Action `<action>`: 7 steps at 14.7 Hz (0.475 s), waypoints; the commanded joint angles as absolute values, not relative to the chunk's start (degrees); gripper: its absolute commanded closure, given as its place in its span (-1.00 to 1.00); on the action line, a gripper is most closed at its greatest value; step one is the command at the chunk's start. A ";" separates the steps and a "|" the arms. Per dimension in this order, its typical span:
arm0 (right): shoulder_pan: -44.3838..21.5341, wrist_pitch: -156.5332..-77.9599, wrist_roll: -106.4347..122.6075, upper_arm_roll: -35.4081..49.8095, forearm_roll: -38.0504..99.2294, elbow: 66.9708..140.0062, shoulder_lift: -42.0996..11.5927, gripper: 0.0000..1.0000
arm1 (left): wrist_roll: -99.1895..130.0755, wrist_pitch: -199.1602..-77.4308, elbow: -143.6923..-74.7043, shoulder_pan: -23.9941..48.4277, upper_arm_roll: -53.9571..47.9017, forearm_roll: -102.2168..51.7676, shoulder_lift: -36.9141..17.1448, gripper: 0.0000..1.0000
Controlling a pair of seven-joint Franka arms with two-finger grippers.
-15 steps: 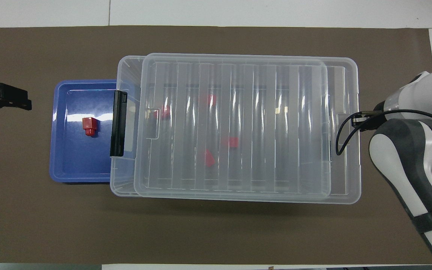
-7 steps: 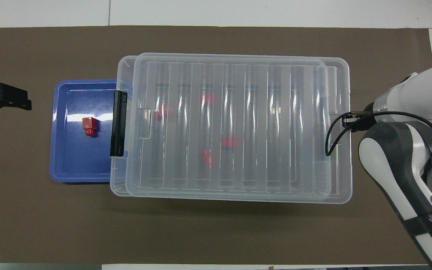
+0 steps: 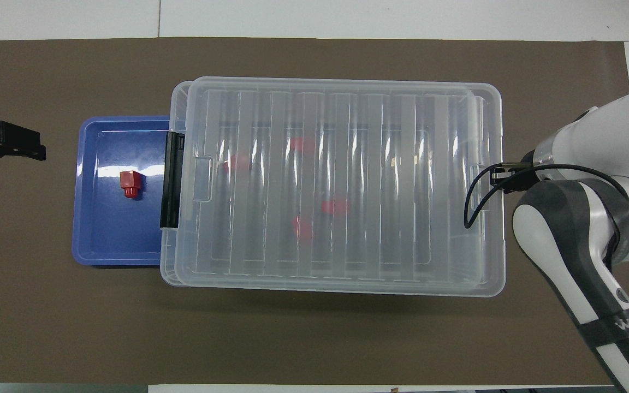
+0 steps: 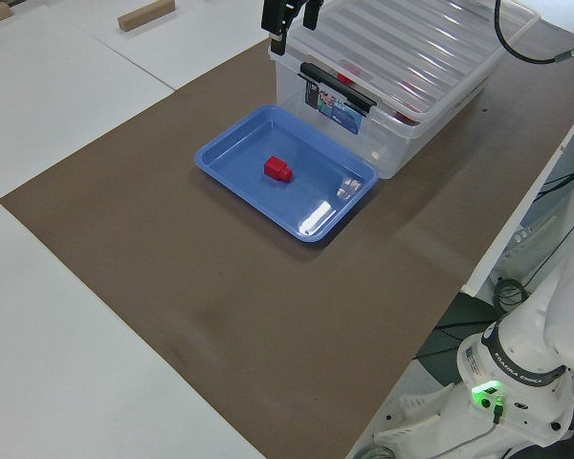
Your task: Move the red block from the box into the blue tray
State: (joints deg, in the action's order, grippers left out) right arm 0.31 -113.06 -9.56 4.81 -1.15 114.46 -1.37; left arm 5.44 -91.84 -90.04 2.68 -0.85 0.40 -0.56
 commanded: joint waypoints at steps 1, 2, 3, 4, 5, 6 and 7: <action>0.53 -114.52 -10.55 5.27 -0.26 115.58 -0.70 1.00 | 4.83 -91.05 -90.62 2.11 -1.14 0.53 0.53 -1.00; 0.53 -114.43 -10.55 5.27 -0.26 115.58 -0.70 1.00 | 4.83 -91.05 -90.62 2.11 -1.14 0.53 0.53 -1.00; 0.53 -114.35 -10.46 5.27 -0.26 115.66 -0.70 1.00 | 4.83 -91.05 -90.62 2.11 -1.14 0.53 0.53 -1.00; 0.53 -114.26 -10.28 5.27 -0.26 115.58 -0.70 1.00 | 4.83 -91.05 -90.62 2.11 -1.14 0.53 0.53 -1.00; 0.53 -114.26 -10.28 5.27 -0.26 115.66 -0.70 1.00 | 4.83 -91.05 -90.62 2.11 -1.14 0.53 0.53 -1.00; 0.53 -114.26 -10.46 5.27 -0.26 115.66 -0.62 1.00 | 4.83 -91.05 -90.62 2.11 -1.14 0.53 0.53 -1.00; 0.53 -114.26 -10.55 5.27 -0.26 115.58 -0.62 1.00 | 4.83 -91.05 -90.62 2.11 -1.14 0.53 0.53 -1.00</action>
